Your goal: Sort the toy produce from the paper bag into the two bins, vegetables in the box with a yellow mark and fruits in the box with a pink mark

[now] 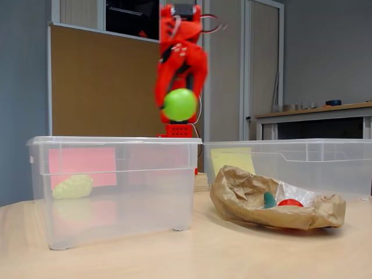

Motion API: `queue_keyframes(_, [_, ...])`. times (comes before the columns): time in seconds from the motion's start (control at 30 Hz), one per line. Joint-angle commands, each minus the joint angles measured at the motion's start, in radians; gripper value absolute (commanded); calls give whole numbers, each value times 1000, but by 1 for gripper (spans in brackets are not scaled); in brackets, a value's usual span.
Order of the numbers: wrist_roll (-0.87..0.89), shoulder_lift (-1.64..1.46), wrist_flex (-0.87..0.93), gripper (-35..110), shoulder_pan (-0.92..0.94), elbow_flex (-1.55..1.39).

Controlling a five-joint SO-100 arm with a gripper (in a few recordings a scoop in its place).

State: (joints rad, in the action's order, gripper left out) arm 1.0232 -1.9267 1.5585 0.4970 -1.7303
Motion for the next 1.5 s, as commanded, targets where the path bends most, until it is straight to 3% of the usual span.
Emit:
queue_keyframes(0.0, [44, -64, -15, 20, 172, -83])
queue_keyframes(0.17, [69, -86, -114, 22, 325, -247])
queue_keyframes(0.27, [86, -81, -190, 30, 373, -359])
queue_keyframes(0.43, [92, -66, -291, 39, 391, -488])
queue_keyframes(0.73, [49, -80, -311, 49, 368, -474])
queue_keyframes(0.93, [-112, -141, -364, 42, 201, -337])
queue_keyframes(1.13, [-253, -115, -397, 38, -100, -164])
queue_keyframes(1.47, [-324, 330, -414, 42, -465, 0])
